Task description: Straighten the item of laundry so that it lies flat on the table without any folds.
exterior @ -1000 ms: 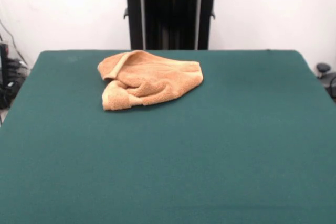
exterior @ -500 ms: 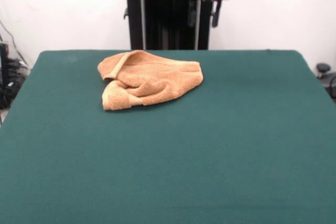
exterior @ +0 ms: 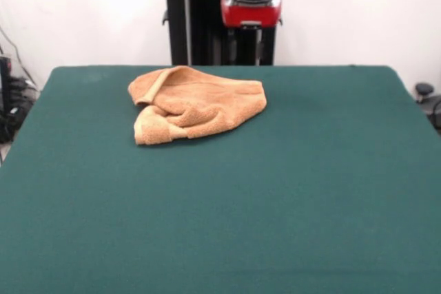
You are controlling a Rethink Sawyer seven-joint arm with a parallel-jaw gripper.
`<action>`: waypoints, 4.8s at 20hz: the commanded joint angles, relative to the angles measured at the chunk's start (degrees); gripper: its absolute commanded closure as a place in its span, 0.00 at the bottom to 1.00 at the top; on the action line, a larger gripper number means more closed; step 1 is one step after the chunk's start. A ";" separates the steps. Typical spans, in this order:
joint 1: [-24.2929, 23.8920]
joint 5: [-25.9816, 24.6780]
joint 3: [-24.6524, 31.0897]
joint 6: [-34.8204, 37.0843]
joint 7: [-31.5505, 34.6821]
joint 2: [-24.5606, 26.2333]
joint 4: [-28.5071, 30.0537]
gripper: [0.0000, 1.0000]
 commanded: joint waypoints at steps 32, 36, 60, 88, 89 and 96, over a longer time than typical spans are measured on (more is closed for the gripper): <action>-11.09 -14.66 7.75 -2.25 7.51 1.81 -3.19 0.00; -13.35 -14.55 9.33 1.00 6.20 0.26 -3.66 0.00; -15.84 -18.74 7.88 -9.37 7.96 16.57 -14.56 0.00; -15.99 -19.01 5.15 -6.42 7.08 17.91 -12.75 0.00; -17.42 -20.00 5.32 -5.89 6.13 18.11 -13.11 0.00; -26.04 -28.22 7.58 -2.33 0.14 20.07 -16.82 0.00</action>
